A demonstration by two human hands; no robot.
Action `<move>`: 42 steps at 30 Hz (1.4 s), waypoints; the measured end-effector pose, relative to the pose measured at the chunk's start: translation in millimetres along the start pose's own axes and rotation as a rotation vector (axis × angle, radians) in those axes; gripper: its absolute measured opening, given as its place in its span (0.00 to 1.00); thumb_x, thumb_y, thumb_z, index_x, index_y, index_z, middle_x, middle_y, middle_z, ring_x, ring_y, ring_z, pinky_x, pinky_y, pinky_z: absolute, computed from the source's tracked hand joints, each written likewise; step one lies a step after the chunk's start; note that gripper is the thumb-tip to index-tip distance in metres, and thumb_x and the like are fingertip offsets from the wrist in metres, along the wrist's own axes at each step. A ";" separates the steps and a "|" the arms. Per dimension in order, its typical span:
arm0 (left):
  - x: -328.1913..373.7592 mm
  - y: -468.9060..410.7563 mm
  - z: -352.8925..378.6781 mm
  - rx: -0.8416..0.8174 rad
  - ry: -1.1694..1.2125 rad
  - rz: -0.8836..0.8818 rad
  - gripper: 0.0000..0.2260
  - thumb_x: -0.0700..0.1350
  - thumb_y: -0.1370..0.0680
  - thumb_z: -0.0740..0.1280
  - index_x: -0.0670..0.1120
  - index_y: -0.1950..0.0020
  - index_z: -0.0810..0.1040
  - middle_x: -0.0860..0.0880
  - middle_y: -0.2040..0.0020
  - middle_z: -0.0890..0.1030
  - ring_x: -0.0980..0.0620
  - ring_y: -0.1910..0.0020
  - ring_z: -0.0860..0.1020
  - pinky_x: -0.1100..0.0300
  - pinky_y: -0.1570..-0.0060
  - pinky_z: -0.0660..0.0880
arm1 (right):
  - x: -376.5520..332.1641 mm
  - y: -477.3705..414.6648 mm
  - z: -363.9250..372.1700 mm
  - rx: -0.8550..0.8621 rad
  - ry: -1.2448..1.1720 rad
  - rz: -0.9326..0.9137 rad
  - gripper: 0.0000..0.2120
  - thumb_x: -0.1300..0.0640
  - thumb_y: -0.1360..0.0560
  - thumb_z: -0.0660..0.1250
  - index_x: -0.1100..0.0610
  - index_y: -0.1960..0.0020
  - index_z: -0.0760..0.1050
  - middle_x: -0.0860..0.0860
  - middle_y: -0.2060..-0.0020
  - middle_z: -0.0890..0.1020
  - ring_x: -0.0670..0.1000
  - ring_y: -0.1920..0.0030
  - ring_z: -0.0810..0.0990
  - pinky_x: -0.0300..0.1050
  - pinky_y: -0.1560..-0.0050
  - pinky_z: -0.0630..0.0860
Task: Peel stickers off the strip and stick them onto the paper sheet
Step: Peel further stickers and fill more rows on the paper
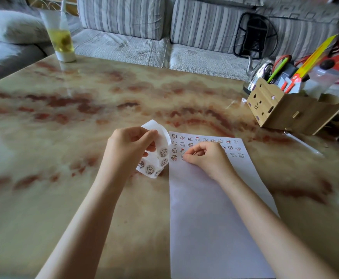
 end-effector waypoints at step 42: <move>-2.8 -3.0 3.4 0.034 0.114 0.032 0.09 0.44 0.24 0.67 0.47 0.63 0.83 0.49 0.68 0.84 0.49 0.66 0.82 0.47 0.54 0.80 | -58.5 38.7 -4.0 -0.083 -0.310 -0.391 0.04 0.60 0.28 0.73 0.55 0.54 0.79 0.47 0.60 0.83 0.48 0.56 0.80 0.33 0.58 0.73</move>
Point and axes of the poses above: each hand's wrist, its own y-axis away from the middle knuckle, its own z-axis out of the palm, x = y × z, the point moved 1 cm from there along -y, towards the middle knuckle
